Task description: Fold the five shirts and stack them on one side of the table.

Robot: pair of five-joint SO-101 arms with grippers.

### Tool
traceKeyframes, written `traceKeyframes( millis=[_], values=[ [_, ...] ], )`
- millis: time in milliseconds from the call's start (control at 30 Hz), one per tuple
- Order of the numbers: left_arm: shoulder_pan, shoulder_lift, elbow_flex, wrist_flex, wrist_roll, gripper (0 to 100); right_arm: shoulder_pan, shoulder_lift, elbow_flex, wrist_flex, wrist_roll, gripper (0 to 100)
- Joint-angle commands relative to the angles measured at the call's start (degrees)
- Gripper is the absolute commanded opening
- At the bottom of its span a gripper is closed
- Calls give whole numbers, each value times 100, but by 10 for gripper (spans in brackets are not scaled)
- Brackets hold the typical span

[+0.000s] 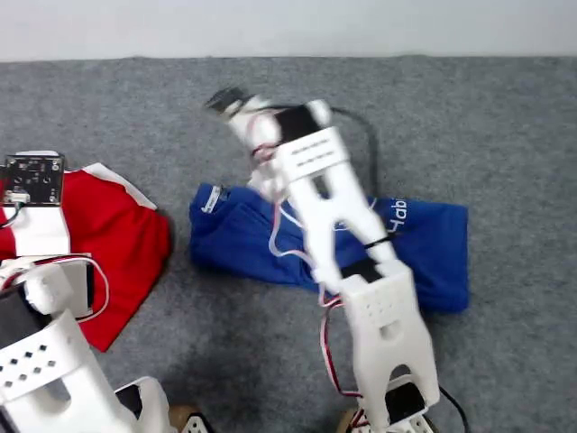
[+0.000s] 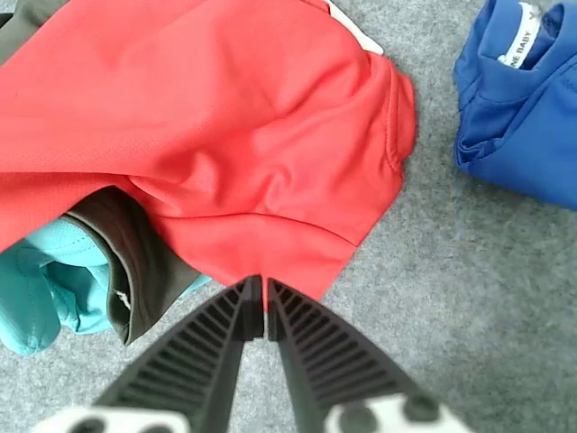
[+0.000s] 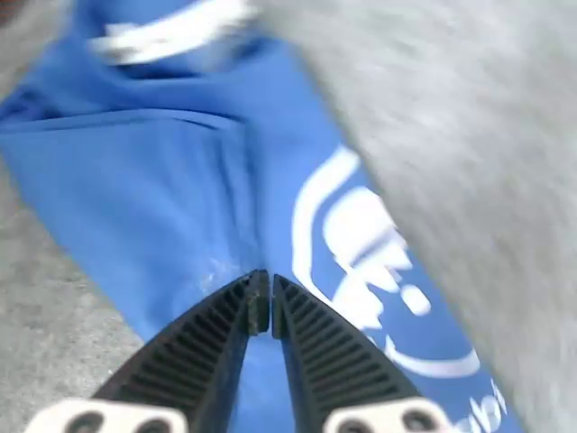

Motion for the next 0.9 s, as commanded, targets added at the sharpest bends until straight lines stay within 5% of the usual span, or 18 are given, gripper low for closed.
traceKeyframes(
  millis=[0,200,533,867],
  values=[
    [-9,-97,-22,26,-9,14,593,-1130,738,259,-378,12],
    [-9,-97,13,26,-18,14,1657,-2686,2989,224,-668,19],
    [18,-97,13,26,-18,15,3521,-3275,4958,-760,-624,207],
    [18,-88,13,35,-18,15,3820,-3266,6409,-2448,-677,249]
  ],
)
